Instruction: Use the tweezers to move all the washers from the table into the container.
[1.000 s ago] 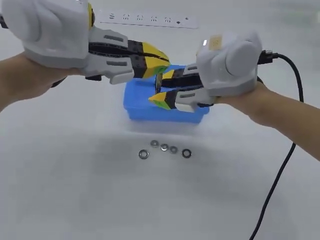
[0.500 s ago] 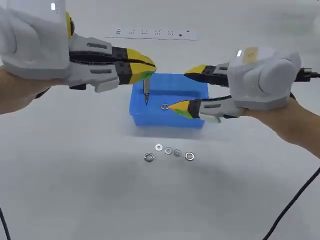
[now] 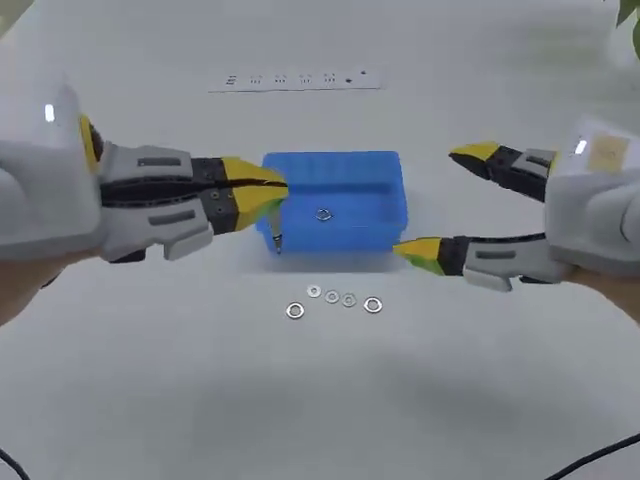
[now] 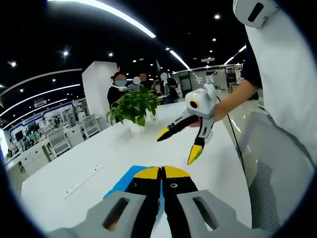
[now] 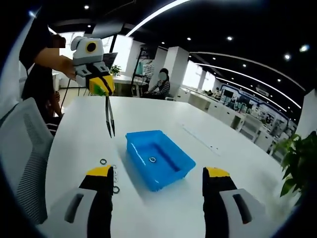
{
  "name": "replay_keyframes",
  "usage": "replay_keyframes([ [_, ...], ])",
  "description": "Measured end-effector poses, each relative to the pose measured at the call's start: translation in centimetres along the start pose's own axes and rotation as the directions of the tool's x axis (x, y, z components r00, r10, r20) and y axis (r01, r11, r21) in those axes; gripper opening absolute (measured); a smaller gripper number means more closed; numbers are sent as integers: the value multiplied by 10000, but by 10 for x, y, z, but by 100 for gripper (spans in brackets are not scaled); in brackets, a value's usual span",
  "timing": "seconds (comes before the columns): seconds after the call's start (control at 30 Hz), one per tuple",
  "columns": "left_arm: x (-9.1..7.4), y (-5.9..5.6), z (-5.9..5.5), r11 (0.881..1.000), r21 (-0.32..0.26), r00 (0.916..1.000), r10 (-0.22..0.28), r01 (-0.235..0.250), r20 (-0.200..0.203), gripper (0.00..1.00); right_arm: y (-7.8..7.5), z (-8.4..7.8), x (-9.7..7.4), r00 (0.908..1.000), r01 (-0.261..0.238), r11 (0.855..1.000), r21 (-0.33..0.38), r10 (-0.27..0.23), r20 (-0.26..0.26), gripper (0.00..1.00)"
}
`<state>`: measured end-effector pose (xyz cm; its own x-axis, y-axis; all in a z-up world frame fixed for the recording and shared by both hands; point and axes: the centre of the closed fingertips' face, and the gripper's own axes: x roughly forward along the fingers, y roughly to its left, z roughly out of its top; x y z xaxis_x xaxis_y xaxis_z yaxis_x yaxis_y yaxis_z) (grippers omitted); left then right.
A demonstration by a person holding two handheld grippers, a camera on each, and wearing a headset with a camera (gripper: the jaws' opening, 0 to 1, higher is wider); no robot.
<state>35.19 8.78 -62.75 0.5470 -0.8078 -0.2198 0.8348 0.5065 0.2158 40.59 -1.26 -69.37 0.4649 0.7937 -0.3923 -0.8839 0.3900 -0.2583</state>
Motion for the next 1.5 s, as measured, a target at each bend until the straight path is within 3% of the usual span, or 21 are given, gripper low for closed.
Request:
replay_keyframes([
  [0.03,-1,1,1,9987,-318,9986,400,-389,345,4,3,-3,-4,10000,23,10000,-29,-23,-22,79],
  [0.23,-1,-16,-21,9984,-526,9998,218,-220,-39,4,24,-27,-16,9979,-156,9996,255,172,-632,93],
  [0.37,0,-25,-28,9973,-741,10000,-2,-2,-53,4,41,-35,-22,9955,-151,9998,-97,141,-942,97],
  [0.53,5,-29,-35,9966,-806,9997,-197,188,-107,4,71,-48,-24,9896,-613,9980,138,626,-1298,100],
  [0.67,6,-25,-36,9959,-877,9998,-218,217,-7,4,82,-48,-23,9887,-783,9960,427,831,-1248,100],
  [0.93,8,-29,-40,9931,-1027,9983,-574,563,-77,4,82,-39,-15,9922,-663,9938,897,752,-991,100],
  [1.17,10,-32,-44,9926,-1050,9979,-623,602,-165,4,87,-38,-13,9896,-983,9911,895,1069,-963,100],
  [1.5,13,-35,-53,9920,-1017,9959,-798,752,-417,4,89,-40,-14,9886,-1064,9874,1173,1177,-940,100],
])
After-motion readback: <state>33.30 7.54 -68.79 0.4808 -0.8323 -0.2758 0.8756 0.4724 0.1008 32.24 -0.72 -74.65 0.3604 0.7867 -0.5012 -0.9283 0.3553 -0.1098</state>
